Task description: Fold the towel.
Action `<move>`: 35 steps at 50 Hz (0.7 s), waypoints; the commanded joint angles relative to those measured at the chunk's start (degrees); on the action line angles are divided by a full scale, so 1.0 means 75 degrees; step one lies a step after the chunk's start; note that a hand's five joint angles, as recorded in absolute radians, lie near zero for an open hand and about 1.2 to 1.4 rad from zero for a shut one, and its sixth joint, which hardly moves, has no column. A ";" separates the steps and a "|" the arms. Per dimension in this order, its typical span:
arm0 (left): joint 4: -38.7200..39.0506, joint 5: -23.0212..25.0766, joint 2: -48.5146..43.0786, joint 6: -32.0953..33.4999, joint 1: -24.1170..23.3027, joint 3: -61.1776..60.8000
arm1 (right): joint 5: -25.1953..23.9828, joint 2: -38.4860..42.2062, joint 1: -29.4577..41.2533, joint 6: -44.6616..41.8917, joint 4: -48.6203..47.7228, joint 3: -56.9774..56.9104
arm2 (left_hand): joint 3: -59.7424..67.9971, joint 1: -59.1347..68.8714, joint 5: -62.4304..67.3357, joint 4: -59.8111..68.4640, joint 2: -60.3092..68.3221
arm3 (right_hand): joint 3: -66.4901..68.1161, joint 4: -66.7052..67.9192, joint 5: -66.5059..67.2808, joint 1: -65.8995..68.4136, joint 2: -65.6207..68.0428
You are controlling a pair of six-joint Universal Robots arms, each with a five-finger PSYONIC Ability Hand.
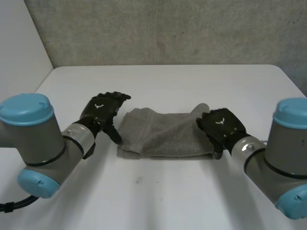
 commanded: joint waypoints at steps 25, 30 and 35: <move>-0.0749 -0.0084 -0.0691 0.0061 -0.0478 -0.0089 | -0.0497 0.0700 -0.0445 0.0518 -0.1555 0.0834 | 0.1245 0.1213 0.0943 0.1255 0.1263 | 0.7808 0.7797 0.7738 0.7811 0.7794; -0.1043 -0.0084 -0.0364 0.0073 -0.0548 -0.0452 | -0.0403 0.0431 -0.0749 0.0367 -0.1356 0.0927 | 0.1245 0.1213 0.0943 0.1255 0.1263 | 0.7813 0.7802 0.7744 0.7816 0.7799; -0.1079 -0.0061 0.0116 0.0061 -0.0642 -0.0967 | -0.0403 -0.0259 -0.1206 -0.0475 -0.0970 0.1056 | 0.1222 0.1190 0.0920 0.1233 0.1240 | 0.7813 0.7802 0.7744 0.7816 0.7799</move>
